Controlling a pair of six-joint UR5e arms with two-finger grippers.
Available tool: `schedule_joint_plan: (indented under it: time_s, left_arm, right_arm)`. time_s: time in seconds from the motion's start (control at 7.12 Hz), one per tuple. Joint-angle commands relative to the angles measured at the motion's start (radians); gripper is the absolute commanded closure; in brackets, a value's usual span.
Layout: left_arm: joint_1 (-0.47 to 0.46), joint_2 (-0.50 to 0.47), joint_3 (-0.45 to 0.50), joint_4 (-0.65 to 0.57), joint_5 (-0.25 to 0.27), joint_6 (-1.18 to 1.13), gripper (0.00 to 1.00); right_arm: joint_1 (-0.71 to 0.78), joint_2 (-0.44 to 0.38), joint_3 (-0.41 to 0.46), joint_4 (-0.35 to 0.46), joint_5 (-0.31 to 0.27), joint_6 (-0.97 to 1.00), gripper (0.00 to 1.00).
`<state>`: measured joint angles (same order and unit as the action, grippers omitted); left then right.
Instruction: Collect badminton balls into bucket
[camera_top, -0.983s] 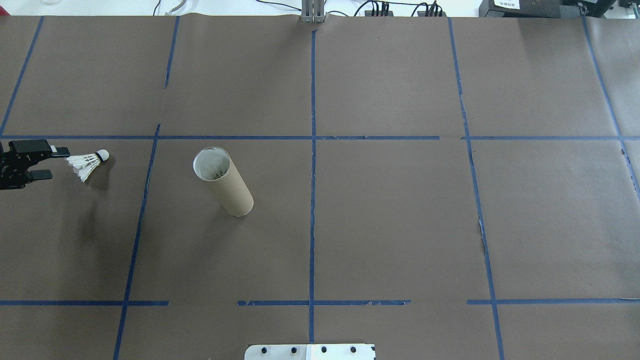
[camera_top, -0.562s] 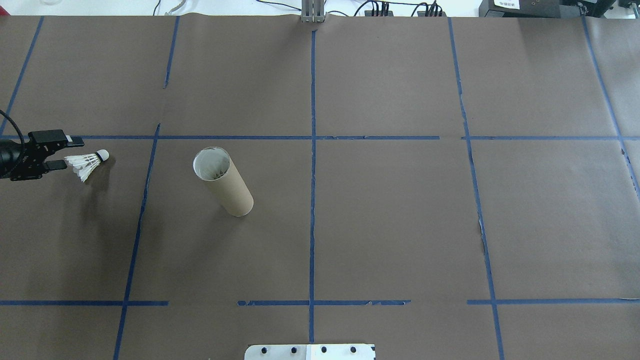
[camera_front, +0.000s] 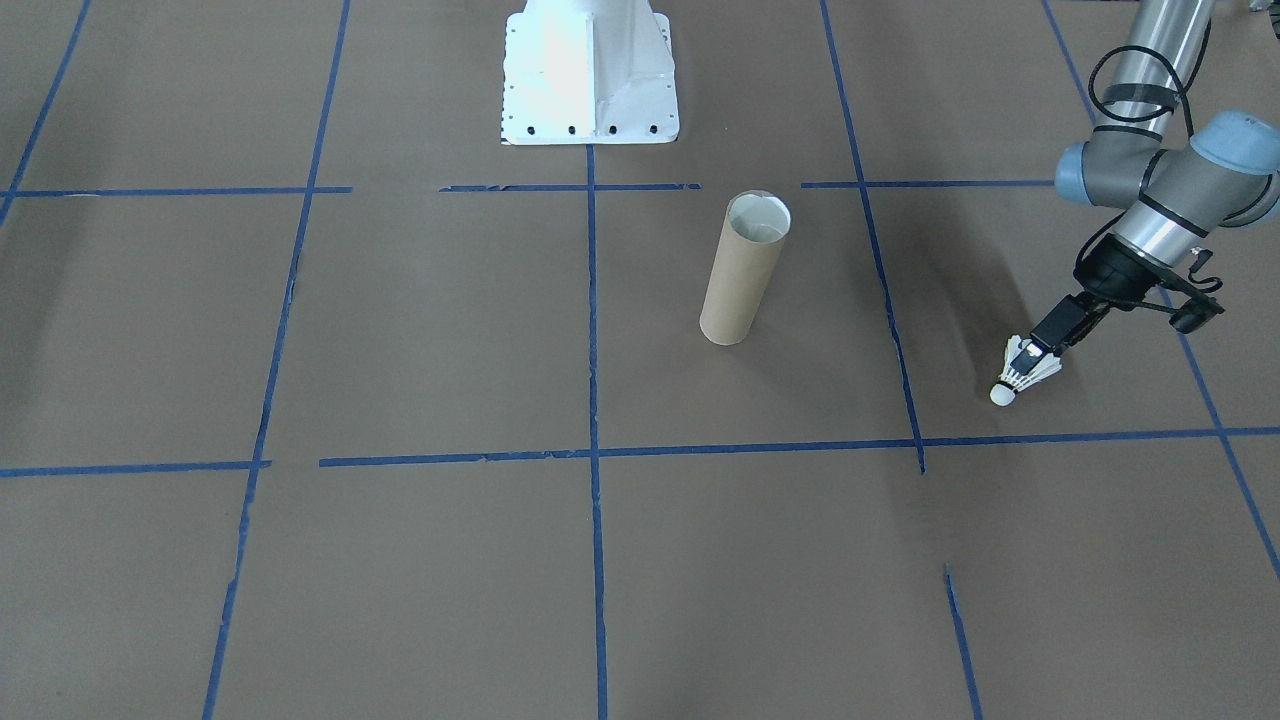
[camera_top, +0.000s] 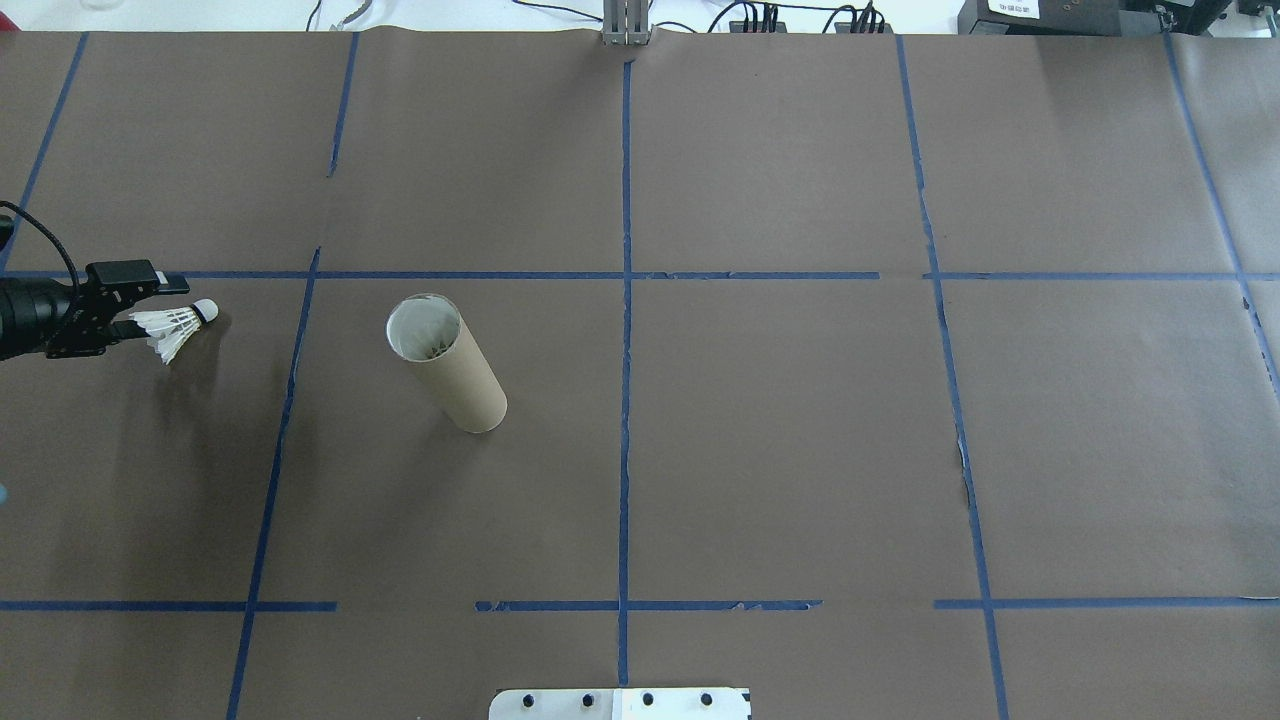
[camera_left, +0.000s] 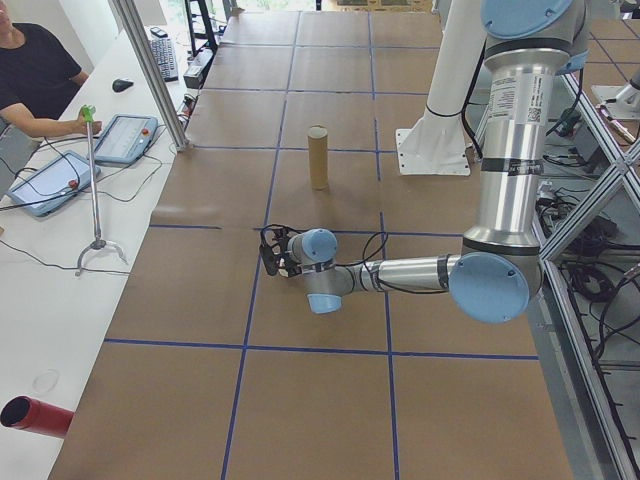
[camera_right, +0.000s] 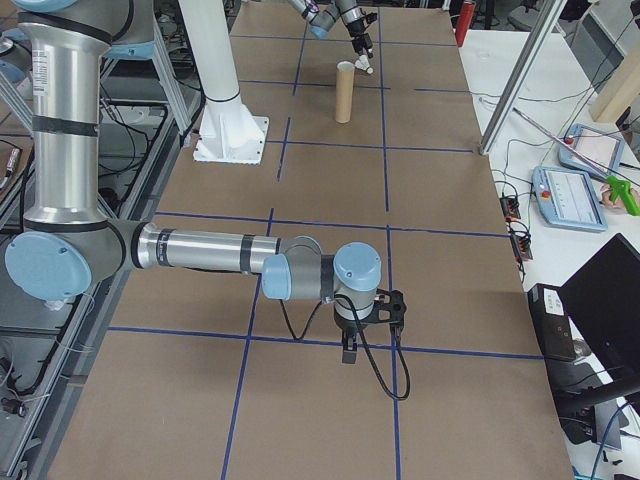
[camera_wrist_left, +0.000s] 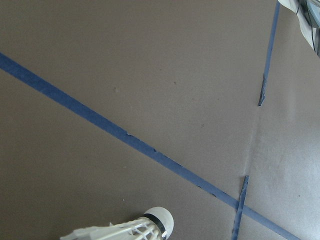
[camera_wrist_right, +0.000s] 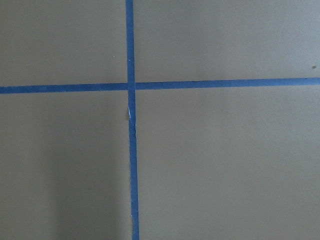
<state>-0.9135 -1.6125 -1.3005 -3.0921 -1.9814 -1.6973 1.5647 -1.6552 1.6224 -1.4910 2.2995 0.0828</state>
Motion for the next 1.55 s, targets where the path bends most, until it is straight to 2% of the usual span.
schedule_joint_plan:
  time_s: [0.0, 0.14, 0.28, 0.42, 0.84, 0.98, 1.26, 1.4]
  left_arm:
    - [0.005, 0.003, 0.000, -0.008, -0.001, 0.001, 0.75]
    - [0.005, 0.011, 0.000, -0.022, -0.002, 0.004, 1.00]
    - [0.004, 0.013, -0.002, -0.022, -0.005, 0.005, 1.00]
    - [0.004, 0.014, -0.008, -0.022, -0.046, 0.007, 1.00]
    - [-0.017, 0.006, -0.092, 0.010, -0.262, -0.007, 1.00]
    - [-0.053, -0.003, -0.156, 0.100, -0.307, -0.005, 1.00]
    - [-0.152, -0.052, -0.381, 0.458, -0.434, 0.010, 1.00]
    - [-0.168, -0.072, -0.452, 0.528, -0.476, 0.011, 1.00]
  right_arm:
    - [0.000, 0.000, 0.001, 0.000, 0.000, 0.000, 0.00]
    - [0.000, 0.000, 0.001, 0.000, 0.000, 0.000, 0.00]
    - [0.000, 0.000, -0.001, 0.000, 0.000, 0.000, 0.00]
    - [0.000, 0.000, 0.000, 0.000, 0.000, 0.000, 0.00]
    - [0.000, 0.000, 0.001, 0.000, 0.000, 0.000, 0.00]
    - [0.000, 0.000, 0.001, 0.000, 0.000, 0.000, 0.00]
    - [0.000, 0.000, 0.001, 0.000, 0.000, 0.000, 0.00]
    - [0.000, 0.000, 0.001, 0.000, 0.000, 0.000, 0.00]
